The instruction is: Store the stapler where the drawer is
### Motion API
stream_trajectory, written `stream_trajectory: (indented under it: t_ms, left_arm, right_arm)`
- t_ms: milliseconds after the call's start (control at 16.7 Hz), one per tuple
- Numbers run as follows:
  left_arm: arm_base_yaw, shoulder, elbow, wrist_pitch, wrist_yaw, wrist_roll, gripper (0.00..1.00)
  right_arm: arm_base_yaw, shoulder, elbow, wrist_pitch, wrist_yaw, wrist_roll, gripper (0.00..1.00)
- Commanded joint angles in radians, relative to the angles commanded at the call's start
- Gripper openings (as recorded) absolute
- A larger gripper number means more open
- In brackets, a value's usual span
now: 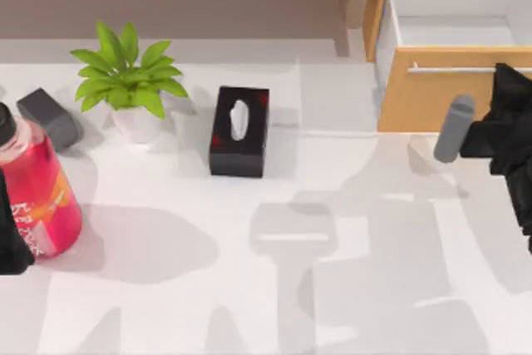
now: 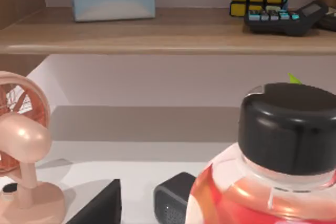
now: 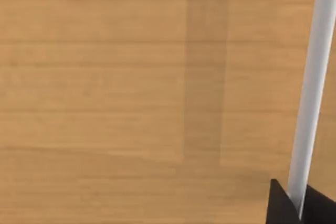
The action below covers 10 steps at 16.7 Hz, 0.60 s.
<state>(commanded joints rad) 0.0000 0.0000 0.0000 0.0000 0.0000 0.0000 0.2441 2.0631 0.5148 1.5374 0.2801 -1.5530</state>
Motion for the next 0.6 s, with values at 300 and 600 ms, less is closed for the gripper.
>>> stream_trajectory:
  t_ms: [300, 600]
  left_arm:
    - [0.000, 0.000, 0.000, 0.000, 0.000, 0.000, 1.00]
    - [0.000, 0.000, 0.000, 0.000, 0.000, 0.000, 1.00]
  right_arm:
    - [0.047, -0.041, -0.158, 0.109, 0.042, 0.001, 0.00]
    - [0.072, -0.066, -0.244, 0.175, 0.072, 0.002, 0.00]
